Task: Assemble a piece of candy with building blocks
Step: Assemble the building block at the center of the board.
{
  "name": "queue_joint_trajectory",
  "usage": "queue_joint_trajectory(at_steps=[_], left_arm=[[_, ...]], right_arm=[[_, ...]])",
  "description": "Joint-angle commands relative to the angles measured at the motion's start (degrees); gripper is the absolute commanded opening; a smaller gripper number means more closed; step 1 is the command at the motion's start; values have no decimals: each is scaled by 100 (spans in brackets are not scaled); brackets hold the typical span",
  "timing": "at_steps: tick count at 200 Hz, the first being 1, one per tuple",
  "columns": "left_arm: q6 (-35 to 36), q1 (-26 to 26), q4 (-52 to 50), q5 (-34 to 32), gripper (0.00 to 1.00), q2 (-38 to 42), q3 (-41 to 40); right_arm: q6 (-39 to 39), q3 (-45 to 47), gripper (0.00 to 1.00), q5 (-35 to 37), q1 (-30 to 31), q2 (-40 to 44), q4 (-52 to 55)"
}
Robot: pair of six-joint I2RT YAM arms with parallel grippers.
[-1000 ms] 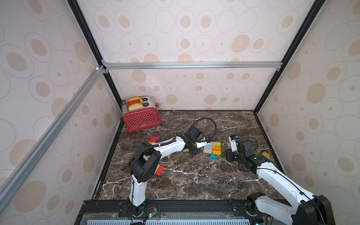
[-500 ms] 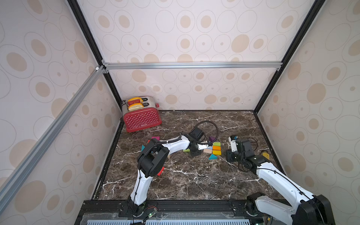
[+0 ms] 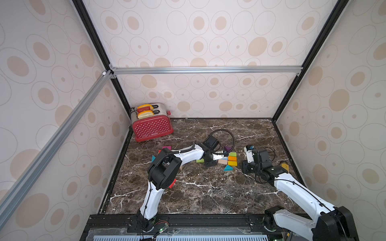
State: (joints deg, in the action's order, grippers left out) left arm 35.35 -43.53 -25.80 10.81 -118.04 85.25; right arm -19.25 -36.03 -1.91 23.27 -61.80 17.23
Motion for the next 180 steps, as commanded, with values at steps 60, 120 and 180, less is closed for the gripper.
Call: queue_joint_trajectory(at_steps=[60,120,180], left_arm=[[-3342,11,1465,-1718,56,3399,-2599],[-4875,265,1910,-1645,51,4308,-4186],[-4884,463,1853,-1256,35,3029,-3630]], right_arm=[[478,-996,50,-617,725,-724,641],[841,-2118,48,-396,1622,-2357,1039],[949,-3016,40,-98,1866,-3482,1223]])
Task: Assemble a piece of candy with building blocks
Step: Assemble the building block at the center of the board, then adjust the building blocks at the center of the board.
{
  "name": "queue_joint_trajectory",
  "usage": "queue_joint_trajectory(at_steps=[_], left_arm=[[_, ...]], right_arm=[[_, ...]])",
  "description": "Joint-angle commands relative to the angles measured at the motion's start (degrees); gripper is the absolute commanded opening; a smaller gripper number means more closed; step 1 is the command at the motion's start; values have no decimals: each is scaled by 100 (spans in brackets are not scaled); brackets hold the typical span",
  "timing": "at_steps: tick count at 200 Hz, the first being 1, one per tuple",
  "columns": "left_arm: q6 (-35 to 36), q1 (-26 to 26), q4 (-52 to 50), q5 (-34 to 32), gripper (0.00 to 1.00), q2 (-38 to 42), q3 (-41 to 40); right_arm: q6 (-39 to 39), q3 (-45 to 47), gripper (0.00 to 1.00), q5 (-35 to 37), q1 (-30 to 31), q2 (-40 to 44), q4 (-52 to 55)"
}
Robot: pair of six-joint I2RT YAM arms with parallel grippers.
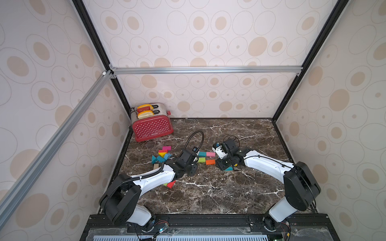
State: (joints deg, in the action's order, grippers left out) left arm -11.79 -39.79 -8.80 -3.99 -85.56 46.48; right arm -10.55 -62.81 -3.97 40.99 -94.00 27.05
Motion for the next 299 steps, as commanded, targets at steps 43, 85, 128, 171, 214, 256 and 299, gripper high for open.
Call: queue_joint_trajectory(at_steps=[43,85,128,171,214,256,299], left_arm=[[-72,208,457,597,29,-734,359],[128,265,604,638,22,-1097,483],[210,308,644,734,17,-1378,663],[280,375,616,903,17,-1671,919],[328,397,563,988,18,-1837,1058],[332,406,565,1073,18,-1920,1124],[346,405,563,1145,18,-2039,1230]], right_arm=[[-102,-532,29,-134,219,-721,66],[-217,-736,18,-259,224,-1157,-86],[-348,-755,15,-359,225,-1382,-273],[-466,-804,15,-361,216,-1572,-429],[-587,-821,15,-269,197,-1709,-547],[-659,-797,15,-289,163,-1756,-628],[-747,-737,16,-368,109,-1758,-718]])
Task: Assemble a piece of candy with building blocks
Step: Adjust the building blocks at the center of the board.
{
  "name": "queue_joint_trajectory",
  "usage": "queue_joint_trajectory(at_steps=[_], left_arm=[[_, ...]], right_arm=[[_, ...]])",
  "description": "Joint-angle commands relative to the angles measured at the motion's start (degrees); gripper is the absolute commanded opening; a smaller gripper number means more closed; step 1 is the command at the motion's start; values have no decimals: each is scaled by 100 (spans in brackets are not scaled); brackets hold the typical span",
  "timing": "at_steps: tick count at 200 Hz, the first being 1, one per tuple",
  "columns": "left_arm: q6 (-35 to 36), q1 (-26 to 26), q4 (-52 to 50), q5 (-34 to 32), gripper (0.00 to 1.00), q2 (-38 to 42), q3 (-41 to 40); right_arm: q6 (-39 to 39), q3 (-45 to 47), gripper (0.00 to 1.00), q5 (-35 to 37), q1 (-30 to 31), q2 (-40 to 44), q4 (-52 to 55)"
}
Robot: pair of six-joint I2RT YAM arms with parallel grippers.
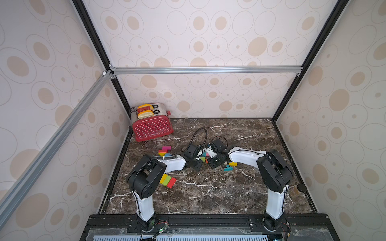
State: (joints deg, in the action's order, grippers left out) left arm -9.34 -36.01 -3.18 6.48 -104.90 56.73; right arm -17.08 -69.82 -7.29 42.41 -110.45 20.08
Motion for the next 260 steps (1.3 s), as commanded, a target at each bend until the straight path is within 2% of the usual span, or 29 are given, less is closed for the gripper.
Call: queue_joint_trajectory(at_steps=[1,105,188,232,260], left_arm=[[100,25,1,98,18,-107,206],[-199,26,433,466,19,-259,121],[-222,26,460,469,20,-149,34],[-527,28,443,354,22,618,-285],[-675,31,-180,-446,24,1758,-372]], right_arm=[[-94,-34,16,-36,-32,-110,-21],[-207,102,16,-132,-93,-91,-206],[-320,192,16,-185,-138,-84,-368],[-357,354,19,-377,-139,478,-393],[-344,488,25,-524,-132,990,-370]])
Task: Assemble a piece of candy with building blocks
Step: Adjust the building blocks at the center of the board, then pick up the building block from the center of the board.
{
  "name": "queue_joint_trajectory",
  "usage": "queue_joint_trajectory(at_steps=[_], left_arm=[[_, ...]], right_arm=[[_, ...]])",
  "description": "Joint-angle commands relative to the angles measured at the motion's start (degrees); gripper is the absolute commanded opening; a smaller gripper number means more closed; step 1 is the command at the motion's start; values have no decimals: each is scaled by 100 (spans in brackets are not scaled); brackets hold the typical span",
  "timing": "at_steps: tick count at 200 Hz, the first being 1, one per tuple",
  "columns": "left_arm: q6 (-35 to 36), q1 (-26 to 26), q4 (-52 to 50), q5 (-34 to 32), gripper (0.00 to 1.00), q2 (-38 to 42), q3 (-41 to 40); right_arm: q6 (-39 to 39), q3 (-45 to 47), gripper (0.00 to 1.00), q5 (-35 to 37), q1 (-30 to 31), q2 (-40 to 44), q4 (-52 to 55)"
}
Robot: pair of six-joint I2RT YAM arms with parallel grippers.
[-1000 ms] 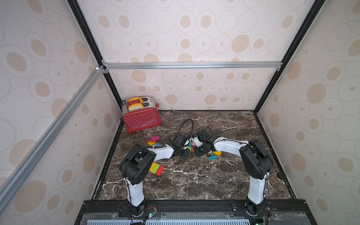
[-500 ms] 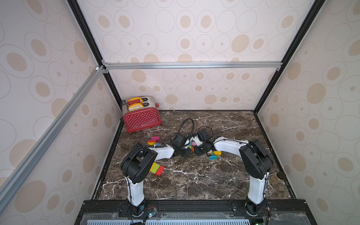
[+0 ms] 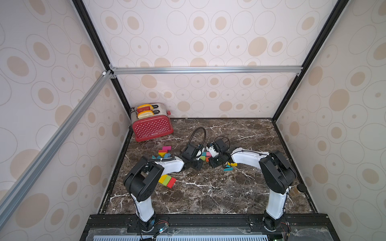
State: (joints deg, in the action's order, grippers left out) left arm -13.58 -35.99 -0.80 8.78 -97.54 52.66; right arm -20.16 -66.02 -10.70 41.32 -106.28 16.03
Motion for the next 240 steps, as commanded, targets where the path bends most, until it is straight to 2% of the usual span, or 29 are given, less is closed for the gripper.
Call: queue_joint_trajectory(at_steps=[1,26,46,65,83,103,134,137,146,154,189,218,240], left_arm=[[-260,30,-450,-719,24,1063,34],[-488,39,-1697,-1755,30,2319,135],[-822,180,-2661,-2564,37,3378,165],[-1247,589,-3422,-2775,45,4290,109],[-1426,958,-4023,-2820,53,5008,-30],[-1563,1124,-4370,-3121,65,5615,-211],[-1586,1138,-4578,-3551,70,6238,-459],[-1575,1138,-4585,-3570,71,6286,-471],[-1541,1133,-4562,-3578,76,6417,-485],[-1480,1134,-4515,-3566,81,6521,-494],[-1260,1133,-4521,-3651,85,6697,-477],[-1291,1134,-4588,-3651,86,6757,-520],[-1239,1135,-4544,-3683,87,6782,-529]], right_arm=[[-34,116,26,-189,-25,590,29],[171,64,34,-468,155,802,29],[449,-390,42,-481,538,551,256],[637,-1036,45,-653,964,170,503],[1083,-1461,50,-532,1466,-169,429],[1402,-2161,54,-441,1907,-683,761],[1653,-2798,65,-21,2553,-1194,1052],[1675,-2808,66,48,2610,-1225,1028],[1752,-2828,80,202,2766,-1328,979],[1873,-2887,84,254,2868,-1428,1008],[1866,-3115,87,425,3048,-1880,1085],[1788,-3609,88,878,3066,-2370,1394],[1675,-3900,88,789,3071,-2646,1486]])
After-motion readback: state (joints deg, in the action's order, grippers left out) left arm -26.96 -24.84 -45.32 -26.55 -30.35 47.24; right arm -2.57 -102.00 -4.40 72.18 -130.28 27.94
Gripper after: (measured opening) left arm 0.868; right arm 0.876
